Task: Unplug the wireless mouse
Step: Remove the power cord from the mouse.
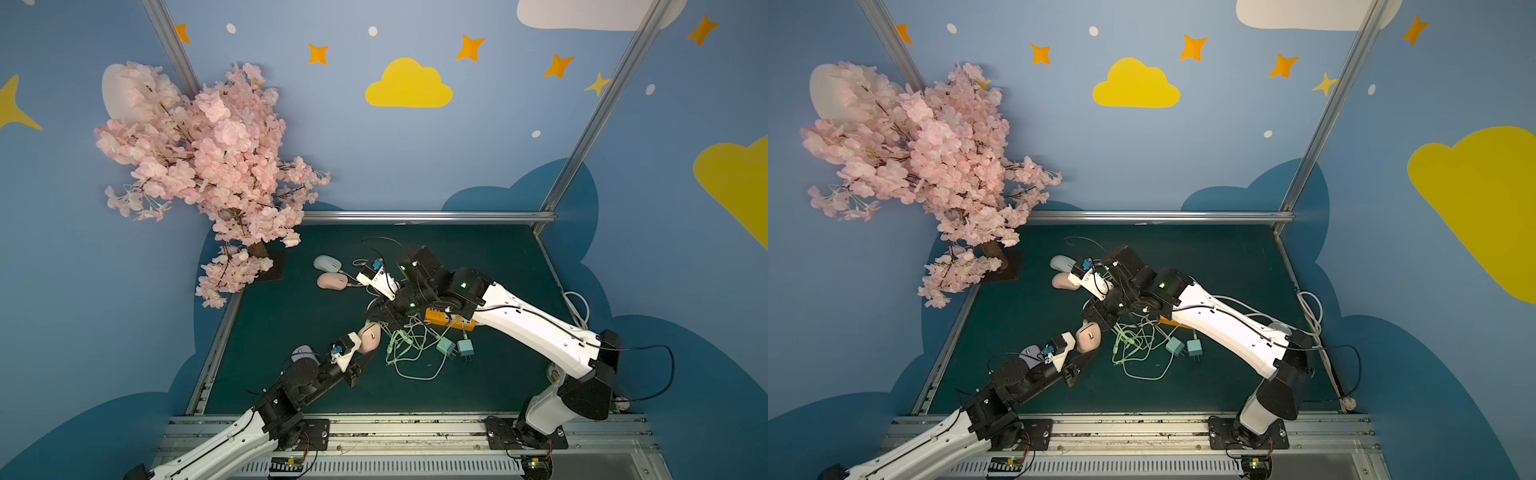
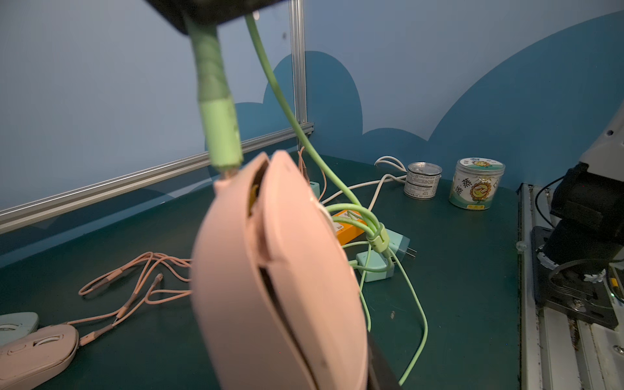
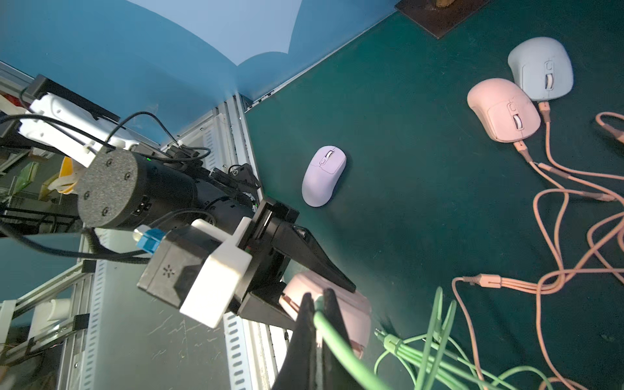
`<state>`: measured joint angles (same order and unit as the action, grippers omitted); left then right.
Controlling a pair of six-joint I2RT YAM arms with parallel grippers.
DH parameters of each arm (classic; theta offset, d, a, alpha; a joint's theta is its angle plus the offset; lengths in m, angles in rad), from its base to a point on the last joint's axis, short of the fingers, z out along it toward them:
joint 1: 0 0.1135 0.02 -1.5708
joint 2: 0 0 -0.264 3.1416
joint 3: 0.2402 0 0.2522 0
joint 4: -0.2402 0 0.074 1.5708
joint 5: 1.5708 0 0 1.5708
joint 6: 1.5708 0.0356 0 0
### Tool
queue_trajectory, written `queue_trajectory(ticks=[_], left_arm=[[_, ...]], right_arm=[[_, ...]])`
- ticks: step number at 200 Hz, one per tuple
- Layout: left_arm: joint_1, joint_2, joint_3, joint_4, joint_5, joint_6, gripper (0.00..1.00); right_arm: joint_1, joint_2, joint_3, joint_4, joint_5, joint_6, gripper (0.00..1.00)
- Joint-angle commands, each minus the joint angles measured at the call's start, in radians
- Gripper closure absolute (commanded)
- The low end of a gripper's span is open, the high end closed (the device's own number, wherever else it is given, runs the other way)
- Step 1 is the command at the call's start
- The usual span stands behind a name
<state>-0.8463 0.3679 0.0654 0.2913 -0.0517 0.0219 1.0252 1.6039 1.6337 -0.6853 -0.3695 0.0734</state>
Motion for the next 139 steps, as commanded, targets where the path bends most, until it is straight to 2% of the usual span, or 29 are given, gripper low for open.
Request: queue_trajectory(ticks=[1, 8, 22, 28, 34, 51, 60, 83, 96, 104, 125, 139], left_arm=[[0.002, -0.006, -0.003, -0.072, -0.001, -0.002, 0.74], [0.001, -0.007, -0.003, -0.072, 0.0, -0.001, 0.74], [0.002, -0.008, -0.003, -0.07, 0.0, 0.0, 0.74], [0.002, -0.006, -0.002, -0.07, -0.001, 0.0, 0.74], [0.003, -0.006, -0.002, -0.069, -0.001, 0.0, 0.74], [0.003, -0.003, 0.0, -0.066, -0.001, 0.001, 0.74], [0.003, -0.004, -0.001, -0.067, 0.001, 0.001, 0.74], [0.003, -0.003, -0.003, -0.069, 0.003, 0.0, 0.74], [0.003, -0.001, -0.003, -0.064, 0.003, 0.001, 0.74], [0.003, 0.0, -0.001, -0.062, 0.004, 0.001, 0.74], [0.003, 0.001, -0.001, -0.066, 0.011, 0.001, 0.75], [0.003, 0.0, 0.001, -0.072, 0.01, 0.0, 0.75]], right_arm=[[0.0, -0.027, 0.072, -0.019, 0.179, -0.025, 1.0], [-0.007, -0.031, 0.07, -0.023, 0.158, -0.023, 1.0], [-0.01, -0.048, 0.045, 0.026, -0.005, -0.015, 1.0], [-0.009, -0.054, 0.034, 0.047, -0.031, -0.005, 1.0], [-0.005, -0.055, 0.036, 0.041, 0.01, 0.001, 1.0], [-0.001, -0.042, 0.063, -0.034, 0.224, -0.032, 1.0], [-0.009, -0.047, 0.06, -0.038, 0.242, -0.025, 1.0], [-0.016, -0.078, 0.0, 0.102, -0.008, 0.027, 1.0], [-0.016, -0.057, 0.026, 0.107, -0.063, 0.03, 1.0], [-0.016, -0.032, 0.072, 0.049, -0.016, 0.003, 1.0], [-0.014, 0.033, 0.204, -0.126, 0.26, -0.063, 1.0], [-0.006, 0.036, 0.24, -0.148, 0.258, -0.071, 1.0]])
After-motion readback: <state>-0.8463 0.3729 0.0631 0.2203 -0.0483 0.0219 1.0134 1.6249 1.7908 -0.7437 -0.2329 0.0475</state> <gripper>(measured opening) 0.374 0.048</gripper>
